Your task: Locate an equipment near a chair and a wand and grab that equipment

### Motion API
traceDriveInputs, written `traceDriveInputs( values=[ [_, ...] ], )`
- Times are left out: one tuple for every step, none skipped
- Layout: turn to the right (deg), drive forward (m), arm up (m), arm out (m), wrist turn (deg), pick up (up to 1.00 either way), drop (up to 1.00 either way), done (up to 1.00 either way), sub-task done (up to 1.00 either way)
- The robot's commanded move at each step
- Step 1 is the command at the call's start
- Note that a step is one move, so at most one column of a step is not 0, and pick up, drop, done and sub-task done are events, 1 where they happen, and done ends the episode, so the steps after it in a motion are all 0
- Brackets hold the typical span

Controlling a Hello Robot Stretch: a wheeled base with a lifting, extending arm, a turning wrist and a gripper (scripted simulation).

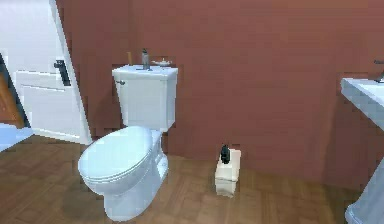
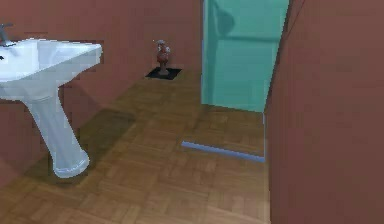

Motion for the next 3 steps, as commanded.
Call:
traceDriveInputs(
  values=[
    [24.0,0.00,0.00,0.00,0.0,0.00,0.00,0.00,0.00],
    [0.0,0.25,0.00,0.00,0.0,0.00,0.00,0.00,0.00],
    [-45.0,0.00,0.00,0.00,0.0,0.00,0.00,0.00,0.00]
  ],
)
